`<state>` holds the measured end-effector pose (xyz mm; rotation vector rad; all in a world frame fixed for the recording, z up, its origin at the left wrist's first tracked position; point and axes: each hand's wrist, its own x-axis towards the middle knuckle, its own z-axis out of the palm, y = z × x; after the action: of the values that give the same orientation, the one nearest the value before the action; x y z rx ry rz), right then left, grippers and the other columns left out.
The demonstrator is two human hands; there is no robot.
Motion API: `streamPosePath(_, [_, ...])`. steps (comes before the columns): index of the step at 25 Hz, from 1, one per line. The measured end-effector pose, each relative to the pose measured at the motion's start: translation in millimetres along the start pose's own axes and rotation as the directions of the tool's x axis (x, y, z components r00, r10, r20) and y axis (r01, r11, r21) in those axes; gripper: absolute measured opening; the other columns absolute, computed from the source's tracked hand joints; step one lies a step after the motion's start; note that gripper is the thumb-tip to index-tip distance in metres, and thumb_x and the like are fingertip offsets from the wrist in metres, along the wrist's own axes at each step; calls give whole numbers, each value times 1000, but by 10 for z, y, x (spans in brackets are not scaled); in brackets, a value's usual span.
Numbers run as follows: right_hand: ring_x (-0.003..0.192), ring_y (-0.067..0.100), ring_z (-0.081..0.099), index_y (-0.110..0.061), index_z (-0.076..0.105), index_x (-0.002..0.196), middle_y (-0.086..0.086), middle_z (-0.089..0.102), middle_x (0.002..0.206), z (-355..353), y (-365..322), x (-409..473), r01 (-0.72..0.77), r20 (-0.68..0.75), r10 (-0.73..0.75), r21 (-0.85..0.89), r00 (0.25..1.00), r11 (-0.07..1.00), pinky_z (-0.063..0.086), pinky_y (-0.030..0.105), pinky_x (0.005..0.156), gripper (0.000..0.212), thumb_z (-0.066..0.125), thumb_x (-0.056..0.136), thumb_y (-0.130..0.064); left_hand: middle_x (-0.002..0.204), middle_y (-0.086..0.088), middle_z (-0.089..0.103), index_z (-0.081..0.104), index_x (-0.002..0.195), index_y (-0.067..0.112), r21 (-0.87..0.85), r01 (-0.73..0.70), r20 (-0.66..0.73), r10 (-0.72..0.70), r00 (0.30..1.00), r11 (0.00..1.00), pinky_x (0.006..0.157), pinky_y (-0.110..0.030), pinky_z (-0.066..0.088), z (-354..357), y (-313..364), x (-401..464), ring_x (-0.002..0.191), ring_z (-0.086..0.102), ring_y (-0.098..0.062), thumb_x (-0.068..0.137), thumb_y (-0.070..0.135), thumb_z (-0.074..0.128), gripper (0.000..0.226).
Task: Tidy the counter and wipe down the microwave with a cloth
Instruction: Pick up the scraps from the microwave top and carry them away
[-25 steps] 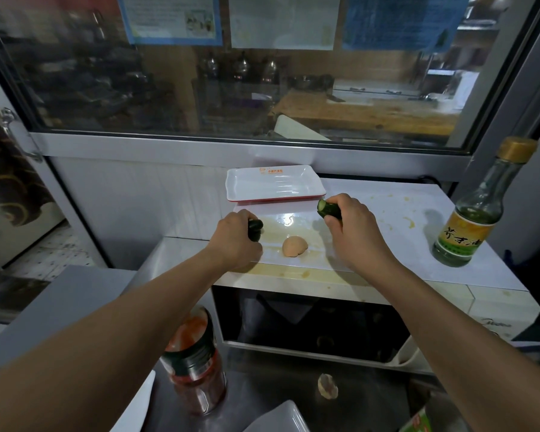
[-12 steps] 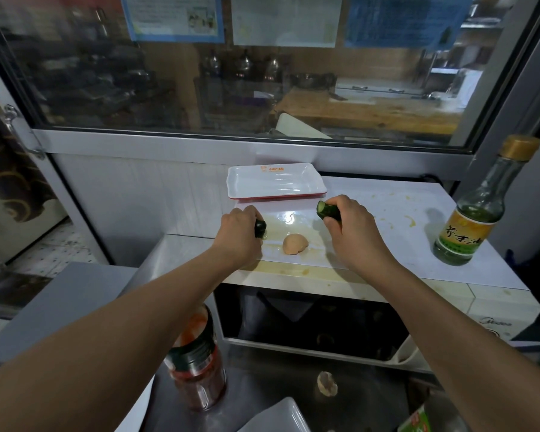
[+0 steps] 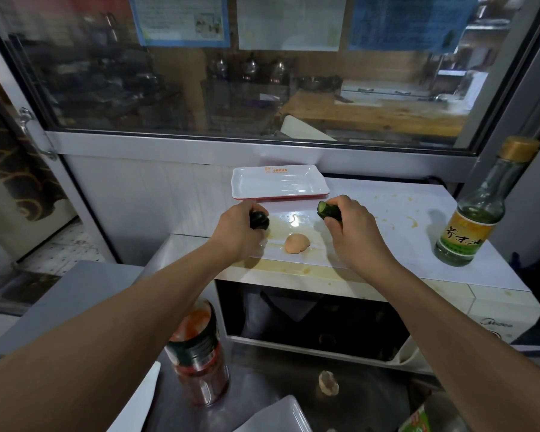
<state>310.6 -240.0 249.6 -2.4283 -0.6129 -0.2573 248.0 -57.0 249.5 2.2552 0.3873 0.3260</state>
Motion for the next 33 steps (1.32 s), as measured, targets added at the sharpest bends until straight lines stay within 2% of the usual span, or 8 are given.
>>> streamPosePath(3, [111,26,46,-10,49,121,9,54,120,-33,-20,-25,14,-12,-14,7,1000,1000,40,35,89,25,46,97,-13,108,2,54,58,114,16,-82,7,4,-7,1000,997,86,-25,44,-13,66,-47,99,51,-17,83,-1,62,36])
streamPosePath(9, [110,26,47,-10,50,121,9,54,120,-152,-15,-98,44,-35,-43,30,998,999,40,33,88,25,47,97,-14,108,-1,58,60,111,17,-169,46,52,-38,998,985,82,-27,48,-5,170,-185,96,56,-19,83,-1,63,33])
streamPosePath(14, [109,26,48,-11,49,122,8,54,119,-312,-32,-232,50,-41,-48,61,998,997,40,33,87,25,45,97,-14,95,-1,59,61,106,14,-284,56,89,-32,996,957,79,-29,53,20,329,-360,79,58,-13,84,-3,60,28])
streamPosePath(17, [109,25,47,-11,49,122,8,54,119,-434,-59,-371,21,-70,-16,66,997,998,38,31,84,25,45,97,-14,88,-1,61,61,104,13,-355,71,165,-12,986,932,73,-24,52,38,457,-487,75,57,-12,82,-1,64,26])
streamPosePath(21, [107,25,46,-11,49,120,9,54,119,-545,-104,-617,-33,-119,36,31,992,999,33,29,79,24,46,96,-15,101,-13,64,61,104,12,-398,88,250,16,968,913,72,-28,53,94,561,-606,84,62,-23,85,-5,59,25])
streamPosePath(25, [107,25,47,-11,48,121,10,54,119,-584,-213,-1009,-123,-195,113,-36,974,992,35,29,80,25,47,97,-18,92,-9,59,62,103,10,-378,21,331,114,937,925,79,-35,54,91,570,-747,77,57,-20,86,-6,57,24])
streamPosePath(30, [106,29,49,-9,50,119,13,56,117,-566,-467,-1603,-283,-308,241,-98,920,954,37,32,79,25,49,96,-18,85,-10,56,62,103,8,-384,-122,413,288,864,915,63,-28,50,-8,515,-1038,68,53,-20,85,-6,57,23])
streamPosePath(33, [104,30,51,-8,51,116,13,57,114,-571,-662,-2099,-377,-386,311,-105,868,920,37,32,77,22,50,95,-16,86,-5,57,61,104,9,-381,-203,480,381,790,902,73,-37,54,-24,469,-1292,77,55,-23,85,-5,57,23])
